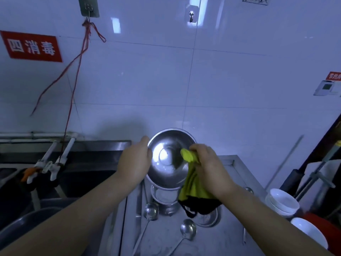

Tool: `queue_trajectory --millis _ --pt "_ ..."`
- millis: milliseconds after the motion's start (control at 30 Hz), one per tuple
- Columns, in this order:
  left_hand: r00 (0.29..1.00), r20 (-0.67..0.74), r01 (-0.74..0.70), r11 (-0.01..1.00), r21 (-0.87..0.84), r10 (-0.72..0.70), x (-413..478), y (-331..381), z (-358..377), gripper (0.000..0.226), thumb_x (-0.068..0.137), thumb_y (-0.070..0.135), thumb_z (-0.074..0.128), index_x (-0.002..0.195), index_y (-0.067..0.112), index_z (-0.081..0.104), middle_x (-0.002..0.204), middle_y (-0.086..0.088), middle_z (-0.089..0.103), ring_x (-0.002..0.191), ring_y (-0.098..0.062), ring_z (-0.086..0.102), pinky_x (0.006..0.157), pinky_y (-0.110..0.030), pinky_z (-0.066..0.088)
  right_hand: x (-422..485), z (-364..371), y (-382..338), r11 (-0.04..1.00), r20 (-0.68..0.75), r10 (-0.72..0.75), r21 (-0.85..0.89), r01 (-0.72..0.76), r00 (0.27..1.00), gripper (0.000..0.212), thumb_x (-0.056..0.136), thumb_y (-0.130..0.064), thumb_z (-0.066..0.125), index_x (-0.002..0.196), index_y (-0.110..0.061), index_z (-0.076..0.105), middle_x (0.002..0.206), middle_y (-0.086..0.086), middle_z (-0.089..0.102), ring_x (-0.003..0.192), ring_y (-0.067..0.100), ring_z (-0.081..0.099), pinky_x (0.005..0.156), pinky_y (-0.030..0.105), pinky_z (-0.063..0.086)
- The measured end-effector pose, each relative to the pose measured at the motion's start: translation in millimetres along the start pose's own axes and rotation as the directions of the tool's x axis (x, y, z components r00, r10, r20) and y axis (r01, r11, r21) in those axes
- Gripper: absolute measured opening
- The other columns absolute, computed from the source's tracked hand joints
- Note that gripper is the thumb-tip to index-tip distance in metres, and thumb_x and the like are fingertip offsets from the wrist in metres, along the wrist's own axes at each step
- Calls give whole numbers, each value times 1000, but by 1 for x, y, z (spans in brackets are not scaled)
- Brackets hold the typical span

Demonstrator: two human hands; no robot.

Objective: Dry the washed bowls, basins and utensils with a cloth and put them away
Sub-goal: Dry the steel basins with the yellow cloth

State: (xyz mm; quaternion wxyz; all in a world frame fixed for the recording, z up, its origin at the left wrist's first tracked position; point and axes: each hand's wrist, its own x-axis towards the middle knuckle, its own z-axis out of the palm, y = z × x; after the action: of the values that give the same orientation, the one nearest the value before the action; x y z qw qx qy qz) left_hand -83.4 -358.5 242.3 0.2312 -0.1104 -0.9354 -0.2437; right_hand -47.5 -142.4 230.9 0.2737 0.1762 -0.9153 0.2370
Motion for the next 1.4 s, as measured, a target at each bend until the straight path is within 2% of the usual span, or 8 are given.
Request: queue_trajectory --millis 133,267,367,500,733,967,1267,1400 --pt "999 -20 -49 997 -63 48 -3 15 2 17 88 8 45 79 13 32 64 -7 47 66 -38 51 55 -34 27 20 24 -17 961 -295 119 -206 -185 948 31 66 4 69 90 -6 54 91 14 51 80 28 45 67 37 43" --pt "997 -16 -75 995 -72 74 -12 36 3 16 85 6 46 78 11 33 58 -3 38 60 -30 33 53 -35 19 16 53 -30 888 -247 258 -321 -330 934 42 52 -13 83 82 -6 54 82 15 52 72 33 50 63 39 42" --pt "999 -25 -38 996 -78 36 -9 29 2 15 82 5 48 76 9 35 56 -3 37 61 -33 38 53 -37 18 2 64 -33 982 -108 148 -101 -159 983 35 71 -26 64 94 -1 56 93 17 54 81 36 52 70 40 45" --pt "998 -58 -5 992 -124 -2 0 7 -5 10 82 7 50 76 6 42 65 -13 54 65 -36 50 57 -41 40 -21 56 -21 964 204 -108 -218 152 973 28 65 -13 59 92 -14 65 94 4 63 80 27 57 64 32 47" --pt "1000 -21 -15 980 -198 11 -13 19 4 7 77 4 51 76 4 44 63 -14 52 64 -34 50 56 -41 38 20 36 -13 946 -174 -15 -321 -42 985 44 60 9 69 102 -3 69 87 12 67 76 32 59 70 32 52" --pt "994 -41 82 941 -328 -100 -3 22 1 7 78 4 52 75 5 46 67 -16 53 68 -36 50 60 -42 41 9 36 -45 983 189 -43 182 8 981 42 68 5 44 104 -3 64 84 7 58 81 23 49 71 27 37" --pt "985 -57 126 903 -412 -164 10 27 0 2 80 6 51 81 7 51 73 -14 60 69 -34 58 64 -45 47 -20 54 -60 998 -58 21 52 -18 998 52 78 -13 45 130 -9 50 131 7 53 122 22 43 106 31 31" --pt "986 8 150 862 -484 -167 9 30 -1 3 77 8 50 76 8 48 71 -17 59 65 -35 60 61 -50 50 -28 57 -42 973 -44 -117 -204 106 992 59 70 -3 55 129 -11 50 120 5 56 104 25 52 93 36 38"
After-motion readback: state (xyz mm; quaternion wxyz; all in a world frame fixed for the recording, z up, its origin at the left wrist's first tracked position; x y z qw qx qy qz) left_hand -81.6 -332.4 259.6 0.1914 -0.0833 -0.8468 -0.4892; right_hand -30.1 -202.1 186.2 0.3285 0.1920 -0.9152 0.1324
